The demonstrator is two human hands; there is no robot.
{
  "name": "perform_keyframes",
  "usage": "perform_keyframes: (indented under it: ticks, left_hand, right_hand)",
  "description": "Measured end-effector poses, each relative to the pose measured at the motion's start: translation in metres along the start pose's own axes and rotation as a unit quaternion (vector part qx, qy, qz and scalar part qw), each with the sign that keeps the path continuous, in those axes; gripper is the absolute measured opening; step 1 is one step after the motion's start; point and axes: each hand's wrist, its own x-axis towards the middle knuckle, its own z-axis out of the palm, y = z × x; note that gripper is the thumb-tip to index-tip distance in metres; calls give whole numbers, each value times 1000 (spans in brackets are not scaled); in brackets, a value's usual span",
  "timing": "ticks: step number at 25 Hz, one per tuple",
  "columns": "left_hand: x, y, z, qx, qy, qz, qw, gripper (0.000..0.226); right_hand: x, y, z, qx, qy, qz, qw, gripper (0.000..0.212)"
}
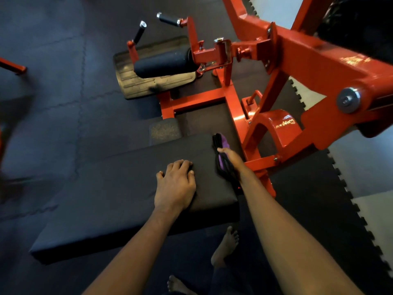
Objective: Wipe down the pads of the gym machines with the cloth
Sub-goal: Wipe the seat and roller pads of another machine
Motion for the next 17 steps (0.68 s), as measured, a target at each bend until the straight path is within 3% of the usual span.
perform_keyframes:
  ticks: [4,7,10,12,15,17]
  left_hand:
    - [0,1,0,1,6,8,1000,38]
    - [-3,2,-3,2,15,5,1000,35]
    - [-13,8,-12,-43,53,29,997,30]
    - [-25,7,-20,-80,94,70,990,30]
    - [-49,-16,-34,-174,153,108,967,30]
    - [-65,-38,-48,-250,177,115,945,28]
  right_hand:
    - [-37,14,-3,30,-16,0,999,13]
    - [-71,19,0,54,-57,-81,994,57]
    - [-118,25,0,17,-57,-148,987,57]
    - [-152,24,0,-73,12,-156,985,48]
    - [-194,22,5,-294,190,-148,925,34]
    - [-226,18,22,-302,258,-166,903,27]
